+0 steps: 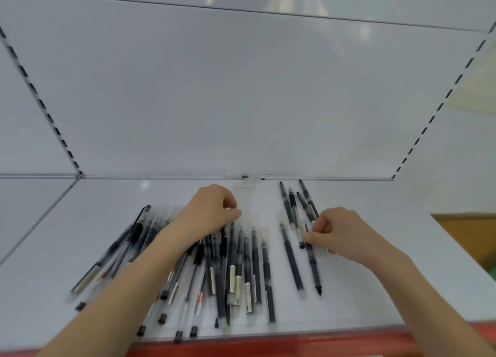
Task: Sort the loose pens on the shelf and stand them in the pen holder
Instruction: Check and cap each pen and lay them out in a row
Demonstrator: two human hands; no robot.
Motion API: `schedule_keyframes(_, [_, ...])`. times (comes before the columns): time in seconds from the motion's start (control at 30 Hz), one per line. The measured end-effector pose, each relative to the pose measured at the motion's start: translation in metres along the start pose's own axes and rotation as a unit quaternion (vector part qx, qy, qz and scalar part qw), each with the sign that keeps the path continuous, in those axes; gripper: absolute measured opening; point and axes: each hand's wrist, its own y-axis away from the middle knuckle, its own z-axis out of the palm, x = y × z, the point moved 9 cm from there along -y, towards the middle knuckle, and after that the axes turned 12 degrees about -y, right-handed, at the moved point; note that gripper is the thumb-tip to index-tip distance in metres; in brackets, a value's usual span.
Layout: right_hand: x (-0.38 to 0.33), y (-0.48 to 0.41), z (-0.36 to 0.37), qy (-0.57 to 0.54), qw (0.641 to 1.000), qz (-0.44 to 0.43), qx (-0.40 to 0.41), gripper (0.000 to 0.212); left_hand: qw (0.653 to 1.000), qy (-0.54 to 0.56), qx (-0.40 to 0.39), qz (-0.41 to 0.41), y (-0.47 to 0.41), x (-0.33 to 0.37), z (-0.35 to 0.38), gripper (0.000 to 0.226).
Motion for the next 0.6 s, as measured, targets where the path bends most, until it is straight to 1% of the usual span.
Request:
schedule_keyframes(0.07, [-0.001,0.001,0.000,0.006,1.000,0.005,0.006,0.028,1.000,-0.003,-0.001,0.002,0.000,0.001,0.001,0.019])
schedule_keyframes(0.1, [-0.002,0.001,-0.001,0.014,1.000,0.008,0.010,0.029,1.000,-0.005,-0.001,0.003,0.000,0.000,0.001,0.020])
schedule_keyframes(0.2, [-0.005,0.001,0.002,0.055,0.998,-0.003,0.011,0.040,1.000,-0.007,0.000,0.002,0.000,-0.001,0.001,0.020])
schedule_keyframes(0.33, [-0.012,0.006,0.005,0.105,0.994,-0.021,0.014,0.030,1.000,-0.005,0.003,0.002,-0.001,-0.001,0.001,0.020])
schedule_keyframes(0.43, [-0.014,0.011,0.005,0.138,0.990,-0.029,0.025,0.032,1.000,-0.001,0.006,0.003,-0.001,-0.002,0.001,0.019])
schedule_keyframes(0.5, [-0.015,0.013,0.007,0.162,0.986,-0.035,0.023,0.029,1.000,0.002,0.008,0.001,-0.001,-0.003,0.000,0.020])
schedule_keyframes(0.6, [-0.013,0.015,0.009,0.158,0.987,-0.030,0.009,0.027,1.000,0.001,0.012,0.000,-0.002,-0.004,0.000,0.020])
